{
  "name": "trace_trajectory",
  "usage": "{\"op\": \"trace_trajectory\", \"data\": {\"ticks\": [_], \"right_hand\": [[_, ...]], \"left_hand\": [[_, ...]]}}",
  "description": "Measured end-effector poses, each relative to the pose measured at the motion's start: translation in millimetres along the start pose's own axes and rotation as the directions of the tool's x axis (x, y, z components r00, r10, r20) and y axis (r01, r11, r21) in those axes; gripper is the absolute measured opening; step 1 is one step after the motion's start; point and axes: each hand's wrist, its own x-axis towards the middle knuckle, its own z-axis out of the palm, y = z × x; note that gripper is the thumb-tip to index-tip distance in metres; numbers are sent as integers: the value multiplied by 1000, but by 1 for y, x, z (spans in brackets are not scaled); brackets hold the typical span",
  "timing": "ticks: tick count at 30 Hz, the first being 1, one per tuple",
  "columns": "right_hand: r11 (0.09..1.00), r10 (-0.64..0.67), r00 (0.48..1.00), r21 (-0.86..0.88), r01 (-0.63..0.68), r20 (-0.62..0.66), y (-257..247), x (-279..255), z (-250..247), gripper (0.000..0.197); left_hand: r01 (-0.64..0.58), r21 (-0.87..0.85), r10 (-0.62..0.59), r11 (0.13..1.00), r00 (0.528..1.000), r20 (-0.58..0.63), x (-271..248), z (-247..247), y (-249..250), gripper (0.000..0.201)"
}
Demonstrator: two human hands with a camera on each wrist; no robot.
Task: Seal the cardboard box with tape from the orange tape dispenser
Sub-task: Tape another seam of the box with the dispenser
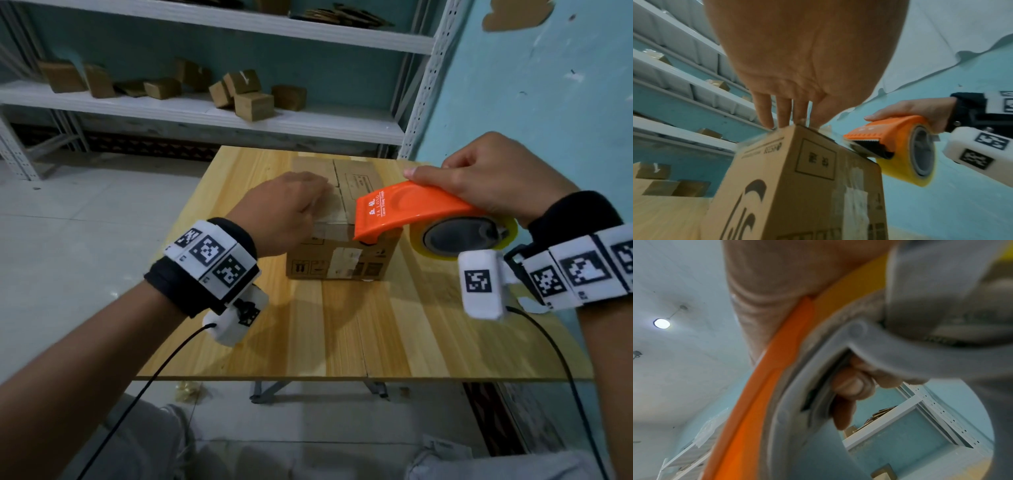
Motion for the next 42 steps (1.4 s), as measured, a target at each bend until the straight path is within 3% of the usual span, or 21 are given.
{"op": "trace_trajectory", "data": {"ticks": [5,11,22,42], "right_hand": [[999,23,1000,32,-22,-7,3,-2,0,56],[998,19,1000,66,-17,-24,1,-4,0,55],[993,8,999,115,-3,-43,3,-2,-7,63],[997,5,1000,78,-6,14,4,4,-5,56]], "left_hand": [[-79,22,77,997,994,81,-14,10,19,49],[-128,139,115,982,989,93,-26,24,21,84],[-125,193,112,973,991,78,-28,30,16,89],[-109,214,103,971,994,42,-29,31,19,88]]}}
